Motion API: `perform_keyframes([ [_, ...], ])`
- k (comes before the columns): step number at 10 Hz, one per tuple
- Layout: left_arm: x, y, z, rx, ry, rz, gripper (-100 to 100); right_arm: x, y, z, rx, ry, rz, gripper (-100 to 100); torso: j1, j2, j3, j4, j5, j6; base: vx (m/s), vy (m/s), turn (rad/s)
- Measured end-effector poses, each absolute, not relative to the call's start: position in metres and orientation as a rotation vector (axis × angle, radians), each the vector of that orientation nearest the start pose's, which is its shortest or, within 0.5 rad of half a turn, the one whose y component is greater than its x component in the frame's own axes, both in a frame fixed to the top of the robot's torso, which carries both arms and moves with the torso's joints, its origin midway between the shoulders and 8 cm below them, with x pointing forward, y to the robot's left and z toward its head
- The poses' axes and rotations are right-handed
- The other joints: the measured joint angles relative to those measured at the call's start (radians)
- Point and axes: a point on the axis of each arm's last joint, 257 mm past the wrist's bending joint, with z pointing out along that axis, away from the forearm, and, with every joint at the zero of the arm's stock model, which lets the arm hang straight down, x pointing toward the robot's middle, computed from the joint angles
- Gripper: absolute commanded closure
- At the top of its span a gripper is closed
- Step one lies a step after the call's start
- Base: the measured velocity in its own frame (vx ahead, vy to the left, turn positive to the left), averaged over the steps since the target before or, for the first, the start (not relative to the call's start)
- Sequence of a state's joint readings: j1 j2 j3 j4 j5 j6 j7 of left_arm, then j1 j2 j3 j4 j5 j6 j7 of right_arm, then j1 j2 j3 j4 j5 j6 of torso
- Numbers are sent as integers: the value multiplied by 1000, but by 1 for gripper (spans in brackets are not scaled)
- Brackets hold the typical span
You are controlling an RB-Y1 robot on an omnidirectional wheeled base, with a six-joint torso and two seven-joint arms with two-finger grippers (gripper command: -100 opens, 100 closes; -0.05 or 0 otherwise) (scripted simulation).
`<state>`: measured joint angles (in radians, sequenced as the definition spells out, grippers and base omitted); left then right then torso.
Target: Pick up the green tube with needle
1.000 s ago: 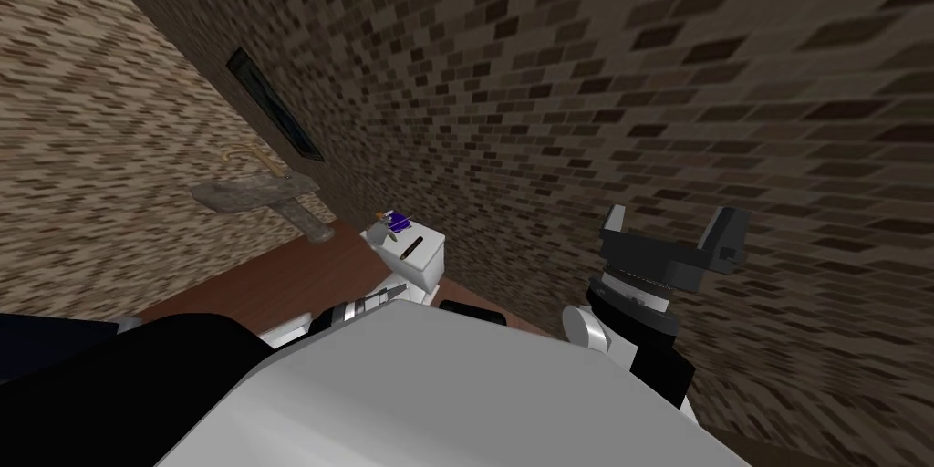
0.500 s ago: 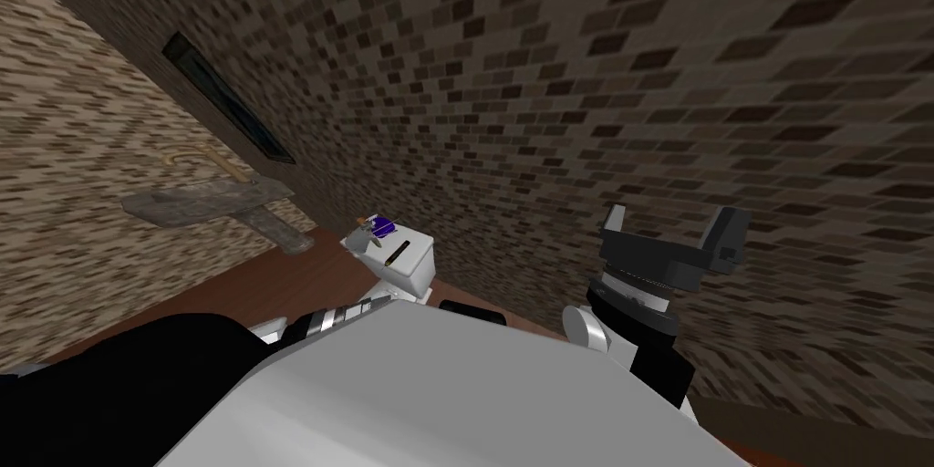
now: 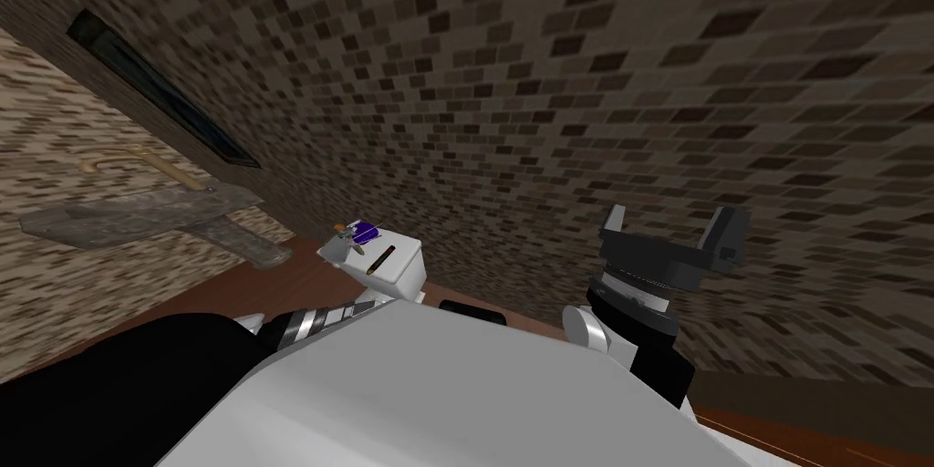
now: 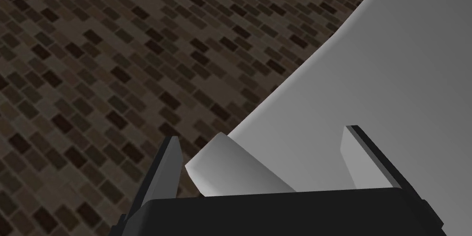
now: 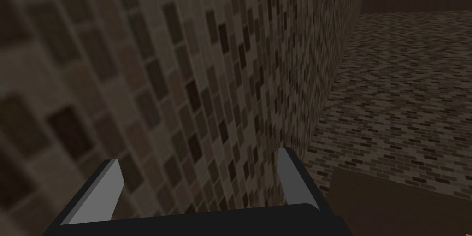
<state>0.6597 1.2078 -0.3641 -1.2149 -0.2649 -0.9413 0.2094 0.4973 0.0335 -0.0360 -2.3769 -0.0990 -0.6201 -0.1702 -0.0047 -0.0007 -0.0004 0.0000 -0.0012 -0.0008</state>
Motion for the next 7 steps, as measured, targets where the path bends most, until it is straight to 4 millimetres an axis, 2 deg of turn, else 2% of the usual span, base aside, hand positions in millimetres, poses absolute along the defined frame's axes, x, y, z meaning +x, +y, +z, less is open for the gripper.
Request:
perform_keyframes([
  [6, 98, 527, -382, -320, 2636, -677, -100, 293, -298, 87, 594, 327, 1530, 0, 0, 0, 0, 0, 0, 0, 31, -71, -136],
  [7, 94, 544, -377, -311, 2668, -631, -100, 293, -298, 87, 594, 327, 1530, 0, -1, 0, 0, 0, 0, 0, 33, -106, -270],
])
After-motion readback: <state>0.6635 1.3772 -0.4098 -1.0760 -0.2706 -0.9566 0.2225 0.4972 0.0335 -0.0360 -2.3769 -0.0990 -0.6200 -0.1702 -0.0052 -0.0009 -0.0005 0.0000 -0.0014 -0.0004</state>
